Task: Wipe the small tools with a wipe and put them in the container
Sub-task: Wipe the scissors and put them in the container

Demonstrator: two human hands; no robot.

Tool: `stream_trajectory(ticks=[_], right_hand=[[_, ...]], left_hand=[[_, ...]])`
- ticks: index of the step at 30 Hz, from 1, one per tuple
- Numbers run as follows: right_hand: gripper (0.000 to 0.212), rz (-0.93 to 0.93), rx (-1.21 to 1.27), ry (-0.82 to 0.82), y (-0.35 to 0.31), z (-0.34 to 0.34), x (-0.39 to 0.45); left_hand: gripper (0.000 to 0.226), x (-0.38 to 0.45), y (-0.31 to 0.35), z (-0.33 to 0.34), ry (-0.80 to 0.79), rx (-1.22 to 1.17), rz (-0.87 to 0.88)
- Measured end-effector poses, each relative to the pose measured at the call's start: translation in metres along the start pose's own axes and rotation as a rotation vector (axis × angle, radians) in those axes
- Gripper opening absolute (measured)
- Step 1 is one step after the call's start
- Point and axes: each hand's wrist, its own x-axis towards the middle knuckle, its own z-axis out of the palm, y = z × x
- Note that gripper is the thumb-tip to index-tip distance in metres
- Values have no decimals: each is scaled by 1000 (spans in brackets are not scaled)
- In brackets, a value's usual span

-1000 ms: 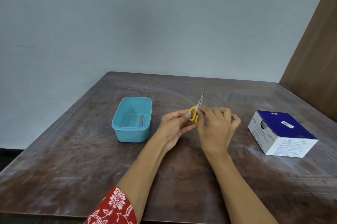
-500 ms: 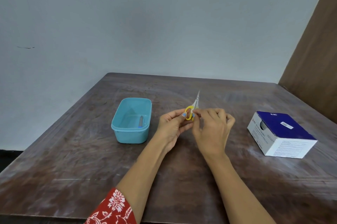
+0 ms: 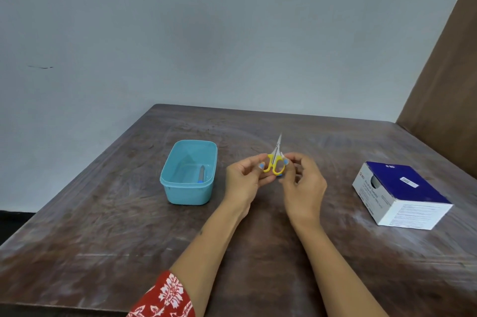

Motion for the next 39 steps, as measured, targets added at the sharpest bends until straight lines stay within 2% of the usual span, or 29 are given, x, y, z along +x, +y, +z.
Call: stream_trajectory(ticks=[3,6,11,15,18,20,22,25,28,30,34,39], right_hand=[[16,-136,-70,23,-1,-2,1],[16,-239,-128,16,-3,-1,0],[16,-307,-113,-64,-4,-1,-2],[16,-348,-85,-172,-10,-1,-4],[17,-335,-67,-195,-9,-2,-2],[18,-343,-70,-211,-9,0,-3],[18,-332,-60,-190,-9,1,-4],[14,-305,-76,-66,-6,0,-2],[11,-311,-308,89,2,-4,3],[11,-300,-411,134,4,-5,4],[13,-306,-489,134,3,-6,2],[10,-386,-497,68,2,-4,0]], left_hand=[[34,1,-4,2,11,93,8],[33,-1,-2,4,-19,112,-1],[29,-7,0,6,-93,144,-62],[25,-11,9,8,-180,-80,-167],[29,-10,14,4,-191,-304,-238],[29,-9,15,3,-170,-348,-257],[28,-9,14,4,-157,-354,-268],[27,-5,12,2,-172,-374,-271],[25,-2,11,-1,-178,-385,-270],[26,-2,9,-1,-208,-367,-278],[25,-3,7,-1,-262,-309,-280],[24,-2,8,-2,-238,-360,-259]])
